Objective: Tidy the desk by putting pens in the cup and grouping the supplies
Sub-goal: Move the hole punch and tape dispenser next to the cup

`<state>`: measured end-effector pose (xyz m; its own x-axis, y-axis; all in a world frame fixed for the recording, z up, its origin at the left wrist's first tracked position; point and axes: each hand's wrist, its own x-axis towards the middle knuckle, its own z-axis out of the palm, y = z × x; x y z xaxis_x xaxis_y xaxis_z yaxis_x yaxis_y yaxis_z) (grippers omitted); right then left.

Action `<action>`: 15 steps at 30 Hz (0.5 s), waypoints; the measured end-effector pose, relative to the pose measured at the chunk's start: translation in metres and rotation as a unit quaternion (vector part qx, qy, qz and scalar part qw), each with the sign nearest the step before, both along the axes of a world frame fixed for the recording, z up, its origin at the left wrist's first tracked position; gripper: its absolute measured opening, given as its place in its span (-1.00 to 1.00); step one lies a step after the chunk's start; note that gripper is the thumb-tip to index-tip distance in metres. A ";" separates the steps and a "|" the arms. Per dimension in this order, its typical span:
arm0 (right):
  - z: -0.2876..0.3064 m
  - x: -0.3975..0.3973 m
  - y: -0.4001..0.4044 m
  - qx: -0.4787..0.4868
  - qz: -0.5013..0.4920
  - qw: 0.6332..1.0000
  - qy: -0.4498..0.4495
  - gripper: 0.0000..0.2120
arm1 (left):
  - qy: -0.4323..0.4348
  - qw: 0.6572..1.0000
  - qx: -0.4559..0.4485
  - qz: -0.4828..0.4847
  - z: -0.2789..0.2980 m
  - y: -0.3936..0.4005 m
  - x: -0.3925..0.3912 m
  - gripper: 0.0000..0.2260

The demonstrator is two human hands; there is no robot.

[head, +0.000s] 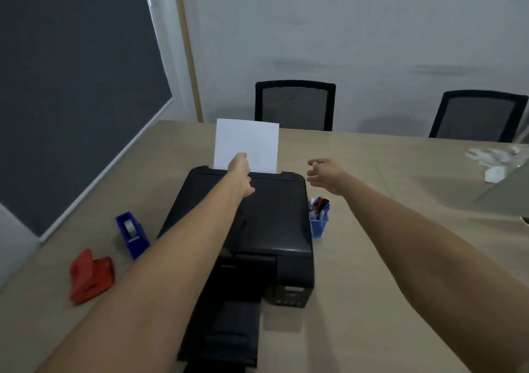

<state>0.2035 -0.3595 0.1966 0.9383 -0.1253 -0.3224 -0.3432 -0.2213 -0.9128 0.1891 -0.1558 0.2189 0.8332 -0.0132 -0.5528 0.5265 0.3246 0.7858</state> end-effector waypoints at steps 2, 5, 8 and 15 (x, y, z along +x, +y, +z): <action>0.007 -0.002 0.044 -0.009 0.014 1.000 -0.012 -0.62 | -0.003 1.000 0.016 0.010 0.005 0.052 -0.007 -0.44; 0.011 -0.009 0.127 -0.005 0.040 0.999 -0.015 -0.62 | -0.011 0.998 0.040 0.037 0.005 0.137 -0.021 -0.47; 0.010 -0.021 0.209 -0.013 0.057 0.998 -0.027 -0.65 | -0.007 0.996 0.065 0.066 -0.004 0.214 -0.035 -0.46; -0.018 -0.039 0.371 -0.005 0.140 0.990 0.004 -0.70 | 0.023 0.988 0.115 0.099 -0.042 0.366 -0.076 -0.49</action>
